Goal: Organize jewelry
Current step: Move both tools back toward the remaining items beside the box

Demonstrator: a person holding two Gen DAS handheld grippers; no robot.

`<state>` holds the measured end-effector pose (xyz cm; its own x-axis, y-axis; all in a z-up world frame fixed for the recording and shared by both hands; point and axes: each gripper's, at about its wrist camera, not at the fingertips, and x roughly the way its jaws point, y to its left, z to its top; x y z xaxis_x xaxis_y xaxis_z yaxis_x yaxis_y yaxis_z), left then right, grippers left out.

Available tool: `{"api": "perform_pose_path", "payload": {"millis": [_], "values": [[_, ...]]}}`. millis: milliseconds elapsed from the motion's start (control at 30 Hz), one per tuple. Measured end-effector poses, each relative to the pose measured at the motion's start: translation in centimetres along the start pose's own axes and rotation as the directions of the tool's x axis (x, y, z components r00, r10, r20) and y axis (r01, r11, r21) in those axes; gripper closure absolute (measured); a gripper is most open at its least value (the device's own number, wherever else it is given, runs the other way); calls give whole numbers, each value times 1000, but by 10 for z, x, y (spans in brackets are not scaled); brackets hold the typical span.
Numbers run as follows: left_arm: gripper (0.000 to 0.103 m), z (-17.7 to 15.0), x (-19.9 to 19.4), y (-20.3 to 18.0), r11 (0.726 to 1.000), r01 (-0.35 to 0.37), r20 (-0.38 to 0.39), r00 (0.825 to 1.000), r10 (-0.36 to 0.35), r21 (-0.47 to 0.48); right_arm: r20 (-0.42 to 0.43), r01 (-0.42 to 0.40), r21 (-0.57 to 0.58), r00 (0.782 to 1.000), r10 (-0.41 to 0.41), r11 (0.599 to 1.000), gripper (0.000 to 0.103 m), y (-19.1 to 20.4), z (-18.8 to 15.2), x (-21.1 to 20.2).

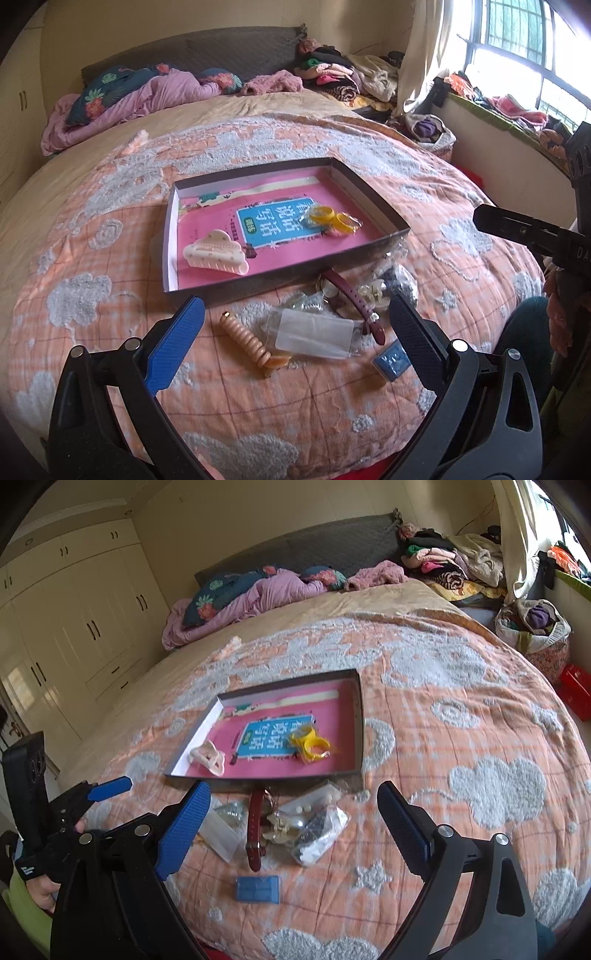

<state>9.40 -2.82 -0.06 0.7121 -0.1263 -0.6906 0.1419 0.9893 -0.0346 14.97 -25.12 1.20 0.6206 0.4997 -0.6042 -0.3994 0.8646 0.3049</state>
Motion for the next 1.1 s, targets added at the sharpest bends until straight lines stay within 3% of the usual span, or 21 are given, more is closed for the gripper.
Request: {"api": "perform_pose_path", "payload": {"millis": [600, 1100], "values": [[10, -34, 28, -17, 997, 20, -115, 993, -13, 68, -87, 39, -32, 995, -42, 999, 12, -4, -26, 25], [10, -42, 65, -16, 996, 24, -175, 985, -9, 86, -226, 116, -73, 966, -129, 991, 12, -22, -52, 86]]}}
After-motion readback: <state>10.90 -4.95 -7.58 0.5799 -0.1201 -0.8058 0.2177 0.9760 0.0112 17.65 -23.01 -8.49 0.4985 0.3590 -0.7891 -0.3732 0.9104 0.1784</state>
